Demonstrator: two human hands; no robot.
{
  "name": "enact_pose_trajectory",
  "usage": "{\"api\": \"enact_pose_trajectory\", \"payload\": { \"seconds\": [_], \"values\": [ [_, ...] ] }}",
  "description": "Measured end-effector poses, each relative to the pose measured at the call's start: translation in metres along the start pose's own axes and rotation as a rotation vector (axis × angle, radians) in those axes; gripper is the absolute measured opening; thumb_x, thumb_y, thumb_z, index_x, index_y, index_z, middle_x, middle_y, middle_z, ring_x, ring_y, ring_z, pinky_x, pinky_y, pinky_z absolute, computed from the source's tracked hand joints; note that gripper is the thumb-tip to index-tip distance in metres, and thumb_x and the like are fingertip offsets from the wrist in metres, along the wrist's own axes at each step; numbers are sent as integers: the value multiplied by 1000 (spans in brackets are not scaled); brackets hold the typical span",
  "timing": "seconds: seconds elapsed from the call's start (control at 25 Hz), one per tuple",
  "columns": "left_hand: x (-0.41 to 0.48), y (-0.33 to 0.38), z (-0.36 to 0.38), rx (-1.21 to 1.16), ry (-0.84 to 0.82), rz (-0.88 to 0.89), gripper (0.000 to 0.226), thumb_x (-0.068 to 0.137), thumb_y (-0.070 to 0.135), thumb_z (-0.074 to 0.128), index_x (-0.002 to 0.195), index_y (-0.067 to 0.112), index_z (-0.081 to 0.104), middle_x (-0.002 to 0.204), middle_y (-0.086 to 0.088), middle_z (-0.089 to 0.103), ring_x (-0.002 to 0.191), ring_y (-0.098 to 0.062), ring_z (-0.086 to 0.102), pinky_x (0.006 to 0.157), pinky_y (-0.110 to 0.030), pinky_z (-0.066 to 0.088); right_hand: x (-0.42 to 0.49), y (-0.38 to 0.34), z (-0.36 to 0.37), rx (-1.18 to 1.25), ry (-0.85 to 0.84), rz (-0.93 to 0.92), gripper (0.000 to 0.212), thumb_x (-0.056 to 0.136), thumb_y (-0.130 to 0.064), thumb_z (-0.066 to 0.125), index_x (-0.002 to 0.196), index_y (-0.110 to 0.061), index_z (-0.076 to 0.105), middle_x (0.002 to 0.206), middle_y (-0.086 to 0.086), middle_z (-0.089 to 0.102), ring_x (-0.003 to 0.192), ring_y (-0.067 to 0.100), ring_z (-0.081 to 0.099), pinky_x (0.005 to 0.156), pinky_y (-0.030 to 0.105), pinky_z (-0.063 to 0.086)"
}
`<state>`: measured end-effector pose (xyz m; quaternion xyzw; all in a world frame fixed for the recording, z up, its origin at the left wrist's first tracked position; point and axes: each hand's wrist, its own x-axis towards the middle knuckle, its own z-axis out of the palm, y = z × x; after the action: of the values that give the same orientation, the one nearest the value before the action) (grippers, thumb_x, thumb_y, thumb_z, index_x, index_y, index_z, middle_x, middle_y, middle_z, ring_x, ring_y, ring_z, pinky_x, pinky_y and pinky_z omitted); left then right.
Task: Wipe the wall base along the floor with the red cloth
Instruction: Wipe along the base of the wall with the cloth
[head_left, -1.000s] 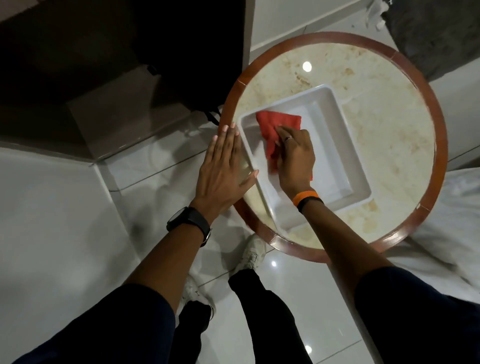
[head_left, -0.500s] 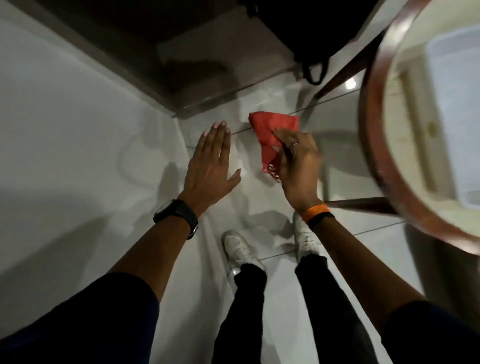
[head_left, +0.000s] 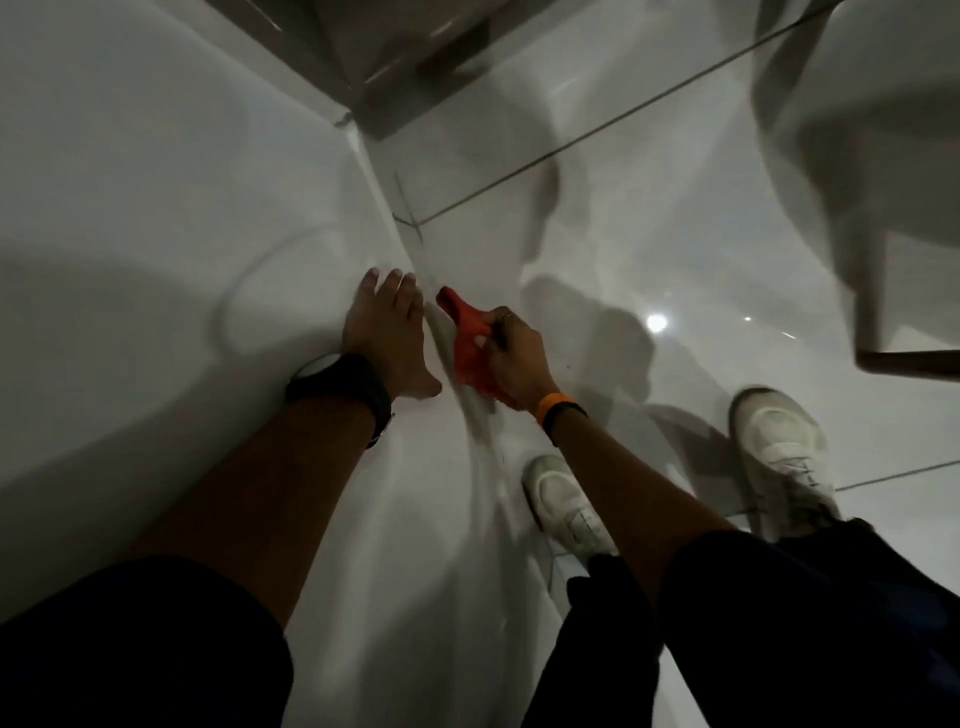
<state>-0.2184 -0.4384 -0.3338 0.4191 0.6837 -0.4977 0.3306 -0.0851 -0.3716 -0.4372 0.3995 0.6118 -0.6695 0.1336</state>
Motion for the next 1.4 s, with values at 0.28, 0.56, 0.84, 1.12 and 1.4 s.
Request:
{"api": "enact_pose_trajectory", "payload": {
  "seconds": [0.28, 0.56, 0.84, 1.12, 1.4],
  "values": [
    [42, -1, -17, 185, -265, -17, 134, 77, 90, 52, 164, 4, -2, 172, -20, -6, 162, -35, -7, 130, -51, -5, 50, 9, 60, 122, -198, -69, 55, 103, -60, 35, 154, -53, 16, 171, -4, 27, 155, 25, 34, 125, 43, 26],
    [51, -6, -28, 219, -277, -6, 133, 78, 89, 51, 164, 3, -2, 171, -22, -8, 161, -36, -8, 130, -52, -4, 84, -3, 71, -72, -147, -107, 51, 113, -41, 29, 163, -30, 24, 174, -3, 19, 157, 30, 23, 125, 62, 21],
    [50, -12, -35, 229, -287, 5, 131, 81, 85, 52, 163, 1, -4, 170, -24, -10, 161, -38, -9, 130, -53, -4, 111, -21, 74, -53, -130, -104, 53, 112, -44, 26, 164, -35, 16, 169, 5, 31, 152, 35, 30, 122, 64, 25],
    [55, -21, -35, 236, -289, -18, 130, 79, 89, 48, 164, 2, 2, 170, -25, -8, 161, -39, -9, 129, -55, -5, 96, -3, 78, 158, -96, -63, 51, 110, -52, 18, 158, -41, 34, 161, 9, 46, 146, 33, 41, 123, 67, 24],
    [68, -20, -32, 242, -299, -44, 133, 78, 91, 47, 164, 2, -3, 171, -24, -9, 161, -39, -9, 129, -56, -4, 95, 7, 84, 175, -82, -72, 50, 111, -50, 17, 161, -44, 22, 169, 5, 32, 155, 30, 30, 126, 65, 21]
  ]
}}
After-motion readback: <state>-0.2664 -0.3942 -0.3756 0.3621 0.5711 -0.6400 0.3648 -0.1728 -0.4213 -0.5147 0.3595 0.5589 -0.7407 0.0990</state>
